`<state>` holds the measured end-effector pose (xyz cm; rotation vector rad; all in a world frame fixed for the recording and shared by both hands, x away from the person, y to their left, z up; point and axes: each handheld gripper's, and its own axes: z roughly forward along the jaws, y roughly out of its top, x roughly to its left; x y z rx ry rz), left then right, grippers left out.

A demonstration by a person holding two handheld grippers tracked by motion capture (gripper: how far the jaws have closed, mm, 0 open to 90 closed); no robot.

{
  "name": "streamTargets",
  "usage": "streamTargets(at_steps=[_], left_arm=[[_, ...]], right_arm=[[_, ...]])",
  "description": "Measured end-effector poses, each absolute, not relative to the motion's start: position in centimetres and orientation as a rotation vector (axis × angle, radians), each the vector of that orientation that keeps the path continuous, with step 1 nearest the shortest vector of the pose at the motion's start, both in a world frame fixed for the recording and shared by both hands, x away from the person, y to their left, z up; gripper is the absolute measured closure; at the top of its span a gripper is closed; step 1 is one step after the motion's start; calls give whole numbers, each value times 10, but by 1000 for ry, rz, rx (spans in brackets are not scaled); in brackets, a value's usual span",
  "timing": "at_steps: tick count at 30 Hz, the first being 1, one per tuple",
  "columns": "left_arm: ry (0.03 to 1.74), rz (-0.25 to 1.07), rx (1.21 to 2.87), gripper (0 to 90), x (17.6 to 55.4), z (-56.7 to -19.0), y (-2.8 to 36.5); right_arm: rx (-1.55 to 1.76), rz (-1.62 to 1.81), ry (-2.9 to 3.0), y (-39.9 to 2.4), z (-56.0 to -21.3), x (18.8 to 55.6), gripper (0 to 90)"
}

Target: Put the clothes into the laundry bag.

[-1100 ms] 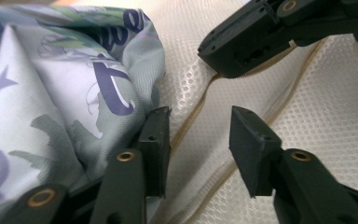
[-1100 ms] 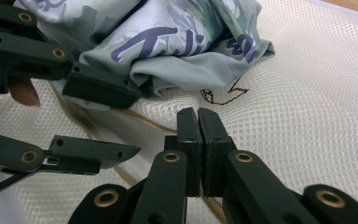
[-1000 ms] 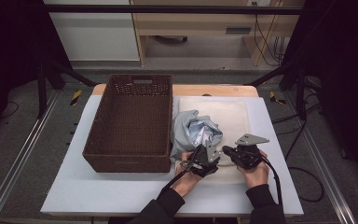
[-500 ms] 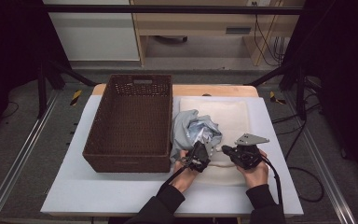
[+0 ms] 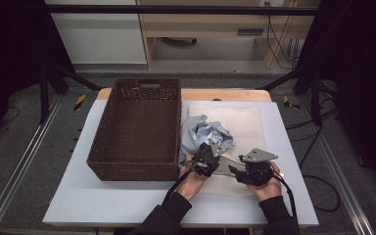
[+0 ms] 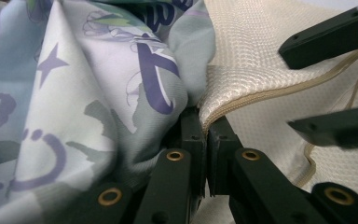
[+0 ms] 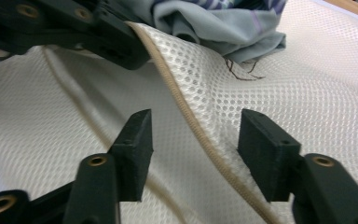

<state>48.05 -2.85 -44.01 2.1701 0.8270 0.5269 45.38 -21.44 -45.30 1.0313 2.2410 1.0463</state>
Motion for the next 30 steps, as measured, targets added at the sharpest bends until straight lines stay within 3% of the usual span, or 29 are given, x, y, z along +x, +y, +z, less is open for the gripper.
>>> streamTargets(at_steps=[4, 10, 14, 16, 21, 26, 30], left_arm=[[829, 503, 2168, 867, 482, -437, -27], [844, 463, 2159, 862, 484, -440, -27], [833, 438, 2163, 835, 481, -446, -26], [805, 412, 2167, 760, 477, -450, -25], [742, 426, 2139, 565, 457, -454, -16], [754, 396, 2070, 490, 445, -439, 1], [762, 475, 2004, 454, 443, -411, 10]], right_arm=[[1061, 1049, 2211, -216, -454, 460, 598], [1051, 1019, 2197, -211, -455, 465, 586], [1057, 1015, 2187, -210, -451, 465, 800], [1071, 1052, 2171, -213, -447, 465, 861], [1104, 1060, 2184, -214, -447, 466, 874], [1110, 1082, 2180, -212, -447, 465, 874], [1130, 1100, 2178, -215, -448, 465, 874]])
